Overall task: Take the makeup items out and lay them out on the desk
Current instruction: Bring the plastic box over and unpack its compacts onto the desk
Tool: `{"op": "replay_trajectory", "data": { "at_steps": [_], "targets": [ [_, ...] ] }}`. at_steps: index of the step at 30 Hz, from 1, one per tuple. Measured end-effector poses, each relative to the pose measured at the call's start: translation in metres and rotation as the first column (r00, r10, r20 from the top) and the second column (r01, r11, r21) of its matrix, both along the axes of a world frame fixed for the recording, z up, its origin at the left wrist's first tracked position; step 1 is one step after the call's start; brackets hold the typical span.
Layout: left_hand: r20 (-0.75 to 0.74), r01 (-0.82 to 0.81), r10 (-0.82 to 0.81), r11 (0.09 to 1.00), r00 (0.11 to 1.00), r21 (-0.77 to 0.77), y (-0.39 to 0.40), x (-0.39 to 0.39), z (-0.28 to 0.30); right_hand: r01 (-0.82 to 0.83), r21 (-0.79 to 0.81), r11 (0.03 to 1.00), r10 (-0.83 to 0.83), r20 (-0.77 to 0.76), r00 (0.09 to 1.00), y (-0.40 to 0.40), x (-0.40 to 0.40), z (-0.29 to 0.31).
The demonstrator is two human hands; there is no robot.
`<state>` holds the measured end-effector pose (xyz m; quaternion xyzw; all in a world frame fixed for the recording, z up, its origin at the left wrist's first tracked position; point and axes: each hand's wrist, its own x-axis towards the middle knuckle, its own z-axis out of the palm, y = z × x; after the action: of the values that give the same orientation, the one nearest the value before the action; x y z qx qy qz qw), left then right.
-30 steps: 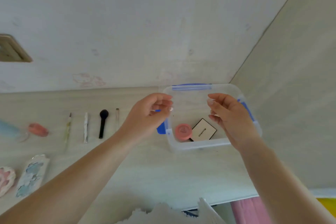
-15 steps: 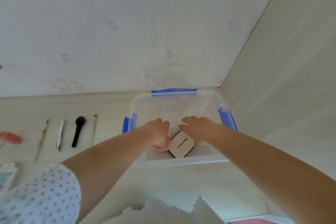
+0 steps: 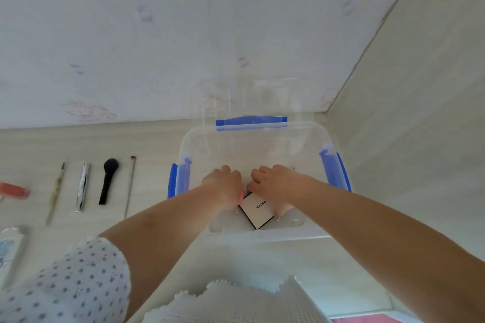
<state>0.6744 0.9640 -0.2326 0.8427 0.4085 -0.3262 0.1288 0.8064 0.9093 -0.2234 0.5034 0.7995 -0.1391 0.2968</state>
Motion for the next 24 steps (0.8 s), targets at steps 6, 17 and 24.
{"op": "replay_trajectory", "data": {
  "at_steps": [6,17,24],
  "targets": [
    [0.028,-0.005,0.005,1.000,1.000,0.013,-0.002,-0.001,0.009,-0.029,0.035,0.999,0.028,0.049,0.998,-0.003,-0.005,-0.004],
    [0.669,-0.125,0.129,0.991,0.731,-0.054,0.015,-0.047,0.106,0.194,0.230,0.954,-0.138,-0.236,0.962,-0.024,0.024,0.044],
    [0.855,-0.394,0.257,0.917,0.451,-0.068,0.009,-0.134,0.122,0.120,0.457,0.881,0.055,-0.351,0.935,-0.028,-0.015,0.118]
  ]
}}
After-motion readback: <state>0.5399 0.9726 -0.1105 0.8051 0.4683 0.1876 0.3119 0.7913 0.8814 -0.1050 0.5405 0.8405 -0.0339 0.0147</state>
